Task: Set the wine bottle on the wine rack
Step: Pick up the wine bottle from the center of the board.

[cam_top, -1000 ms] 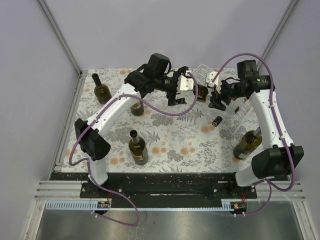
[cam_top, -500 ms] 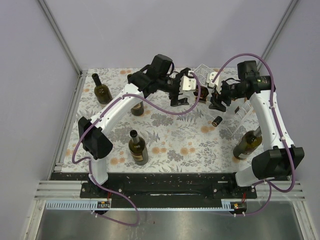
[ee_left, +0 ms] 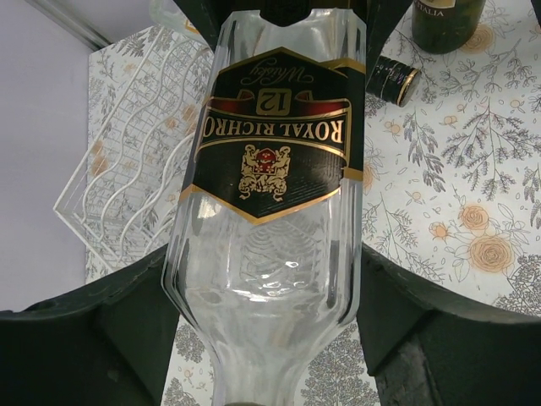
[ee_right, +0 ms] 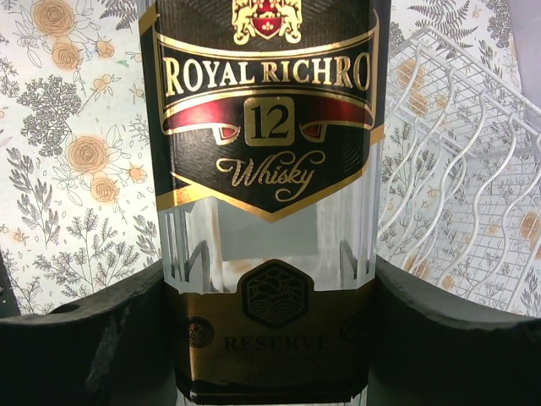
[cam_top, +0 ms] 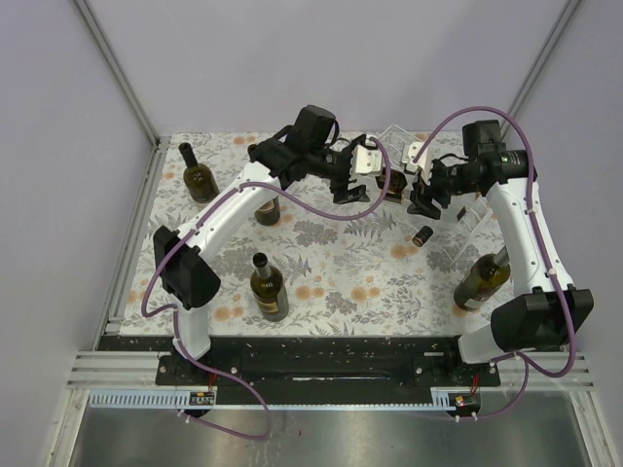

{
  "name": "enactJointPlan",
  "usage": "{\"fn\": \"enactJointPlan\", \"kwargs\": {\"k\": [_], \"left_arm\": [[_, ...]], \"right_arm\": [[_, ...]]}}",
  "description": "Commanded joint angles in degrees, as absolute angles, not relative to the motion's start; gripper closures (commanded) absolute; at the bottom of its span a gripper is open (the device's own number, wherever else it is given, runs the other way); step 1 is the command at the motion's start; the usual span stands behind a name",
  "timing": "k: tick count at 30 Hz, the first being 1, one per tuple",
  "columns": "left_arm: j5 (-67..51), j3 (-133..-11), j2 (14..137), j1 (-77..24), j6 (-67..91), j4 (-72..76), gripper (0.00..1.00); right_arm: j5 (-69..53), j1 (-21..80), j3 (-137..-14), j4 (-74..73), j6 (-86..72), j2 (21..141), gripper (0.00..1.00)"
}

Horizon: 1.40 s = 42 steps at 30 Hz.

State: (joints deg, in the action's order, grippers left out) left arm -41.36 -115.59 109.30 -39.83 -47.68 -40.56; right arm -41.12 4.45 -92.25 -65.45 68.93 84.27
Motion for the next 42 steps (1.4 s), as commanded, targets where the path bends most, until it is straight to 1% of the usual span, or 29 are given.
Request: {"fn": "enactJointPlan", "kwargs": {"k": [1,4,6,7,10,12,18,20,21,22,24,25,28,30,33,35,36,38,40,42], "left_arm": [[-43.51,-116.10,110.21,-40.78,-46.41,-40.78,1.00],[-42.72,-119.34,111.88,-40.52,-39.93,-40.69,1.00],[-43.68,-121.72,112.93,-39.73,-36.14,-40.69,1.00],[-44.12,-122.51,113.20,-39.55,-34.91,-40.69,1.00],[-44.30,-122.09,112.15,-39.38,-33.14,-39.12,1.00],[-44.21,-120.33,110.49,-39.37,-32.52,-37.36,1.00],[-44.56,-117.51,108.02,-39.29,-32.78,-35.86,1.00],[-44.65,-116.72,107.41,-39.20,-35.40,-36.82,1.00],[-44.56,-116.28,107.05,-39.29,-36.99,-37.35,1.00],[-44.47,-115.67,106.62,-39.29,-38.66,-37.61,1.00],[-44.21,-114.53,105.74,-39.46,-43.13,-39.28,1.00],[-43.77,-114.09,105.47,-39.55,-45.76,-40.42,1.00],[-42.46,-112.94,104.68,-40.17,-52.02,-43.32,1.00],[-41.23,-113.03,104.41,-40.87,-55.01,-44.91,0.99],[-40.17,-112.94,104.50,-41.39,-58.26,-45.97,0.73],[-39.55,-113.46,104.85,-41.75,-58.80,-45.97,0.60],[-39.46,-113.81,105.20,-41.75,-58.89,-46.05,0.57],[-39.20,-114.08,105.56,-41.92,-59.41,-46.14,0.46],[-38.50,-114.08,105.91,-42.10,-60.55,-46.23,0.39],[-38.23,-114.26,106.26,-42.19,-61.61,-46.14,0.35]], "right_arm": [[-46.15,4.31,-94.75,-54.59,62.15,81.21,0.90],[-45.70,4.31,-94.83,-53.79,61.08,81.21,0.70],[-45.70,4.31,-94.40,-52.92,60.38,81.04,0.60],[-45.53,4.31,-94.22,-52.56,60.03,80.95,0.57],[-45.35,4.31,-94.22,-52.03,59.59,80.86,0.53],[-45.09,4.31,-94.13,-51.86,59.24,80.86,0.48],[-43.77,4.31,-94.39,-51.85,59.50,81.04,0.45],[-43.86,4.31,-94.83,-53.07,61.07,81.30,0.56],[-44.21,4.31,-95.18,-53.96,61.95,81.56,0.59],[-44.38,4.22,-95.53,-54.92,63.09,81.74,0.64],[-45.26,4.31,-96.06,-56.68,65.12,82.35,0.75],[-45.70,4.31,-96.33,-57.65,66.17,82.53,0.83],[-46.67,4.31,-97.38,-58.80,66.71,83.14,0.94],[-47.46,4.31,-97.38,-58.80,66.97,83.06,0.97],[-49.30,4.31,-97.29,-58.54,66.98,82.62,1.00],[-50.18,4.31,-97.38,-58.53,66.53,82.53,1.00],[-50.36,4.31,-97.56,-58.62,66.19,82.53,1.00],[-50.80,4.31,-97.56,-59.50,66.79,82.44,1.00],[-50.89,4.31,-97.30,-60.11,67.32,82.00,1.00],[-51.06,4.31,-96.95,-60.64,67.76,81.83,1.00]]}}
